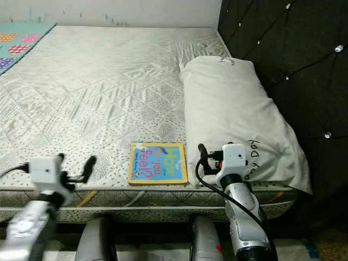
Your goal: Clean up the room
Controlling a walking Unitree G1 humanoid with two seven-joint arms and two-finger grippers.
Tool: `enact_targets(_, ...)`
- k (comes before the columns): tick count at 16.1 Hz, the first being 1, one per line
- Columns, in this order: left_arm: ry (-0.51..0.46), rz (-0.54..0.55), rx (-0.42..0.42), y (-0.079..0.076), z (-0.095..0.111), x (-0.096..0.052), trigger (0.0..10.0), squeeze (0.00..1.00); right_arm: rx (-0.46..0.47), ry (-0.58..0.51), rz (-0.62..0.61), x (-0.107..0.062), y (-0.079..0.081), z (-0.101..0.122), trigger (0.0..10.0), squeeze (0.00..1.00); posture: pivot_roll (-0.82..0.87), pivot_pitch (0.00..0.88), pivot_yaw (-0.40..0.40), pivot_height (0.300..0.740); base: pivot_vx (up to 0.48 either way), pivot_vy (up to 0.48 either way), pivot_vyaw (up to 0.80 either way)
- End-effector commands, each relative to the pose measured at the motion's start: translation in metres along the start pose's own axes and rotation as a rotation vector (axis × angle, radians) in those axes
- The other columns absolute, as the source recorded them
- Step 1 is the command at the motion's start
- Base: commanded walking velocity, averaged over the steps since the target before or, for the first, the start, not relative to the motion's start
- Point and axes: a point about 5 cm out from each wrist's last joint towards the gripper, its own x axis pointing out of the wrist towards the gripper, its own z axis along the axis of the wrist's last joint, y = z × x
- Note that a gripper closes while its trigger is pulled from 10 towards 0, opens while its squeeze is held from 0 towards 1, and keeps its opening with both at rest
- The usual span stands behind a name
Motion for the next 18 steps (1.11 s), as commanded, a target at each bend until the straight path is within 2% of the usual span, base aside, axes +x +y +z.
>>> enact_targets(1, -0.010, 0.003, 0.005, -0.006, -0.001, -0.004, 10.0, 1.00, 0.009, 0.008, -0.022, -0.002, -0.003, -0.002, 10.0, 0.00, -0.07, 0.000, -0.025, 0.559, 0.000, 0.000, 0.00)
enact_targets(2, -0.028, 0.003, 0.019, -0.012, -0.004, -0.009, 10.0, 1.00, 0.021, 0.004, -0.025, -0.005, -0.003, -0.003, 10.0, 0.00, -0.08, 0.000, -0.024, 0.559, 0.000, 0.000, 0.00)
enact_targets(3, -0.024, 0.014, 0.017, -0.010, -0.006, -0.009, 10.0, 0.88, 0.020, -0.001, -0.045, -0.005, -0.004, -0.001, 10.0, 0.00, -0.07, 0.000, -0.024, 0.559, 0.000, 0.000, 0.00)
enact_targets(4, -0.027, 0.056, 0.014, -0.006, -0.007, -0.009, 10.0, 0.00, 0.034, 0.003, -0.072, -0.005, -0.006, -0.001, 10.0, 0.00, -0.07, 0.000, -0.023, 0.559, 0.000, 0.000, 0.00)
enact_targets(7, -0.009, 0.090, -0.010, -0.001, -0.010, -0.006, 10.0, 0.00, 0.060, 0.041, -0.117, 0.002, -0.004, 0.000, 10.0, 0.00, -0.05, 0.000, -0.023, 0.559, 0.000, 0.000, 0.00)
enact_targets(9, -0.009, 0.088, 0.000, -0.001, -0.009, -0.008, 10.0, 0.00, 0.058, 0.029, -0.110, 0.006, 0.002, 0.006, 10.0, 0.00, -0.06, 0.000, -0.015, 0.559, 0.000, 0.000, 0.00)
enact_targets(11, 0.014, 0.098, -0.032, -0.004, -0.016, -0.009, 10.0, 0.00, 0.068, -0.021, -0.128, 0.012, 0.002, 0.021, 10.0, 0.00, -0.07, 0.000, -0.008, 0.559, 0.000, 0.000, 0.00)
enact_targets(14, 0.010, 0.044, -0.020, -0.013, -0.015, -0.007, 10.0, 0.00, 0.108, -0.014, -0.147, 0.014, -0.002, 0.023, 10.0, 0.00, -0.08, 0.000, -0.004, 0.559, 0.000, 0.000, 0.00)
enact_targets(18, 0.008, 0.038, -0.021, -0.011, -0.014, -0.003, 10.0, 0.00, 0.101, 0.009, -0.142, 0.009, -0.004, 0.018, 10.0, 0.00, -0.08, 0.000, -0.014, 0.589, 0.000, 0.000, 0.00)
